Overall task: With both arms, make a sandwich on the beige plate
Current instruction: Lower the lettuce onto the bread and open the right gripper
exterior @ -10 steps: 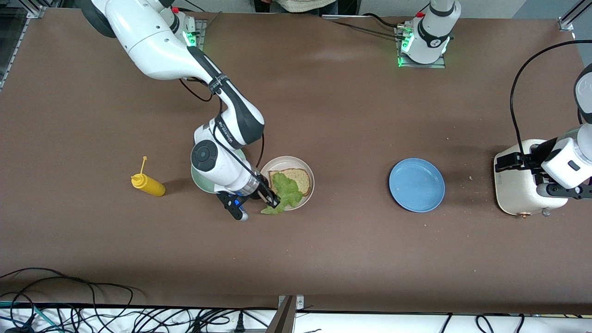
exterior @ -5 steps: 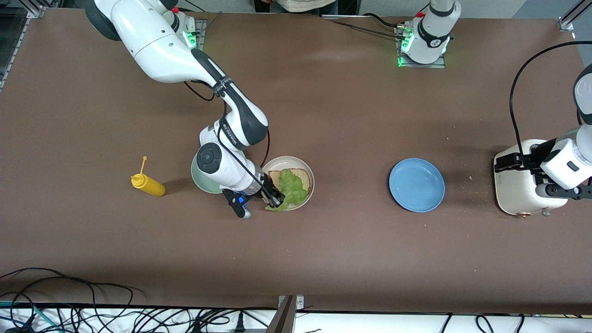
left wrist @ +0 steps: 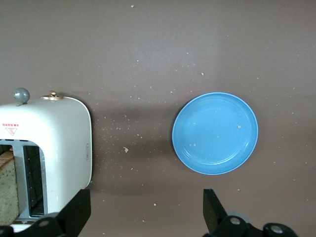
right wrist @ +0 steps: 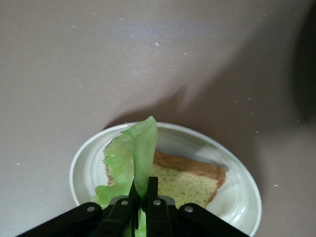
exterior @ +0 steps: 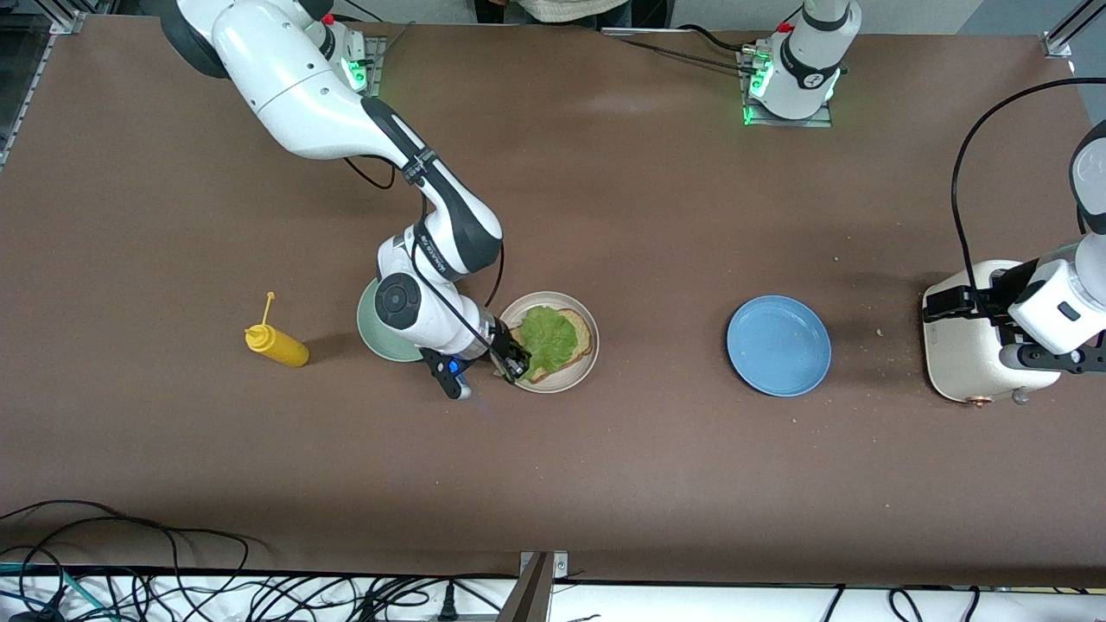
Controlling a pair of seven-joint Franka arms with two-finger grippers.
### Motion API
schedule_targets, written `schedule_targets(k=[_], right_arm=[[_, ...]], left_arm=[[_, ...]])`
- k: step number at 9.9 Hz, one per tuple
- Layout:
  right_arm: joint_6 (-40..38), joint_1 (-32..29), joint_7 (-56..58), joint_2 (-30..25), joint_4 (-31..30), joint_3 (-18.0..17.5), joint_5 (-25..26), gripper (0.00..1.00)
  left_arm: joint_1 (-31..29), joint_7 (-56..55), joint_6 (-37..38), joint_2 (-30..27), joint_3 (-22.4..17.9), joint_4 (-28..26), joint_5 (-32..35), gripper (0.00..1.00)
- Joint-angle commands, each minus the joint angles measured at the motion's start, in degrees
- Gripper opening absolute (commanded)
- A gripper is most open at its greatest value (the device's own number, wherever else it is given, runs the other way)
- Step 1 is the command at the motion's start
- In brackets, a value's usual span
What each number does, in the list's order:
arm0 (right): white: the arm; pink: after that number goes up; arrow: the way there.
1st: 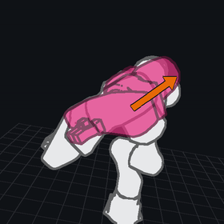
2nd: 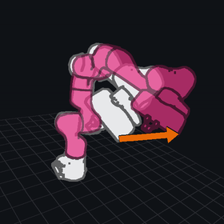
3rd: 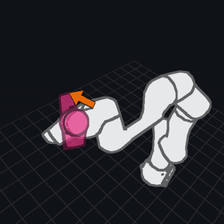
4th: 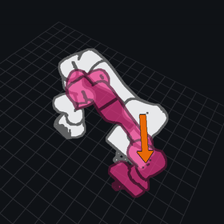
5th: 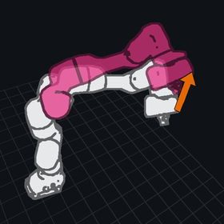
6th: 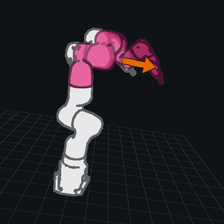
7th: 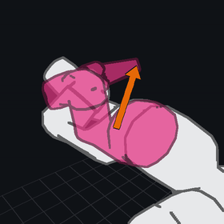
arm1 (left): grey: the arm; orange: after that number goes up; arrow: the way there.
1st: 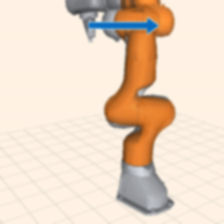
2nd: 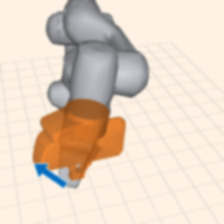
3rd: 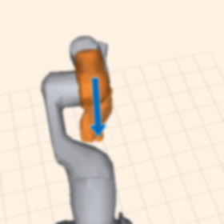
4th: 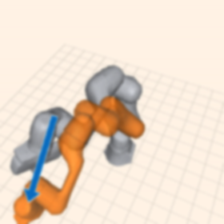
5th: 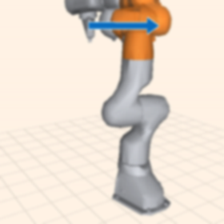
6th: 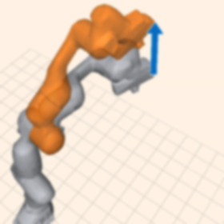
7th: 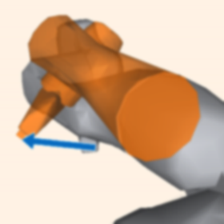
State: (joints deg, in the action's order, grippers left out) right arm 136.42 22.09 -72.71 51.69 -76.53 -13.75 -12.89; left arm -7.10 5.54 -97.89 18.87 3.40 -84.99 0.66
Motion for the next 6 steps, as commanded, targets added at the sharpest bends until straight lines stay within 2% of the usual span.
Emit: schedule_targets(k=[1,2,3,5,6], right_arm=[[-0.28,-0.20,-0.24,-0.28,-0.55,-0.49,-1.08,0.28],[-0.28,-0.20,-0.59,-0.37,-0.55,-0.49,-1.08,0.27],[-0.19,-0.11,-0.59,-0.37,-0.55,-0.49,-1.00,0.33],[-0.28,0.15,-1.21,-0.45,-0.55,-0.41,-0.65,1.00],[-0.28,0.15,-1.03,-1.06,-0.46,-0.41,-0.47,1.00]], left_arm=[[0.16,-0.71,0.77,0.20,0.29,0.61,1.97,1.00],[0.16,-0.71,0.77,0.20,0.29,0.61,1.97,1.00],[0.16,-0.71,0.77,0.20,0.29,0.61,1.97,1.00],[0.16,-0.71,0.77,0.11,0.29,0.70,1.97,1.00],[0.16,-0.71,0.77,0.20,0.29,0.61,1.97,1.00]])
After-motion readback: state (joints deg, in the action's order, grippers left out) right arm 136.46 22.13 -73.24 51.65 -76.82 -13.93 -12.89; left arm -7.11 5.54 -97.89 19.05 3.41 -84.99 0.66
